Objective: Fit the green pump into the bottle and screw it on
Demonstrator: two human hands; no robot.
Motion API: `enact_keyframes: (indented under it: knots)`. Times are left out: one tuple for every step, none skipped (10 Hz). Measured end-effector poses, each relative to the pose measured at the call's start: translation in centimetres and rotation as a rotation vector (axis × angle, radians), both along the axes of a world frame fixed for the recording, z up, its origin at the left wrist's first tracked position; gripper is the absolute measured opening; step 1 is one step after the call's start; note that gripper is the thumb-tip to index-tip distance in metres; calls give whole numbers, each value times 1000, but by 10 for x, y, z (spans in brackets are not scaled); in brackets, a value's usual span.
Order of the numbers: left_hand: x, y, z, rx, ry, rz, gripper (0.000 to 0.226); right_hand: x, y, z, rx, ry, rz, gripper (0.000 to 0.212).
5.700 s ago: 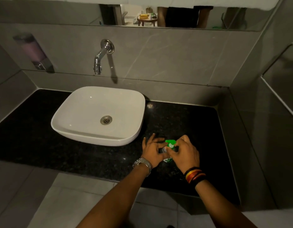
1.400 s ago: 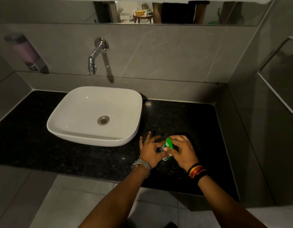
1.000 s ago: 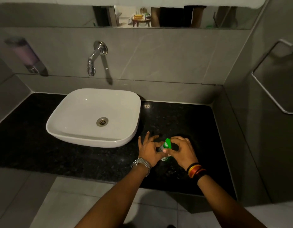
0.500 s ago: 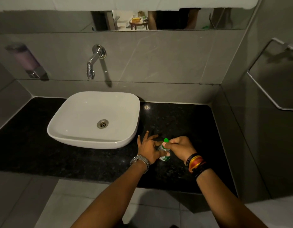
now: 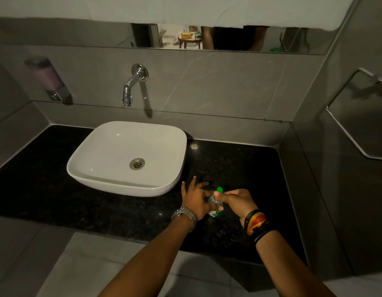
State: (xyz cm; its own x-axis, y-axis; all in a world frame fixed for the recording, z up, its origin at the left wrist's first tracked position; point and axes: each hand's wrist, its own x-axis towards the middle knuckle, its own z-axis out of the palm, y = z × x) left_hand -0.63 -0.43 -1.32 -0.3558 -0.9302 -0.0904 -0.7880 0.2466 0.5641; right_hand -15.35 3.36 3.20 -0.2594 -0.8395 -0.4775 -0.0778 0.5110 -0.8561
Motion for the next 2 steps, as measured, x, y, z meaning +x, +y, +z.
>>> enact_keyframes:
  knots:
    - [1, 1, 4, 2, -47, -29, 59, -3, 5, 16, 12, -9, 50, 24]
    - [9, -8, 9, -48, -161, -133, 90, -12, 13, 55, 26, 37, 74, 35]
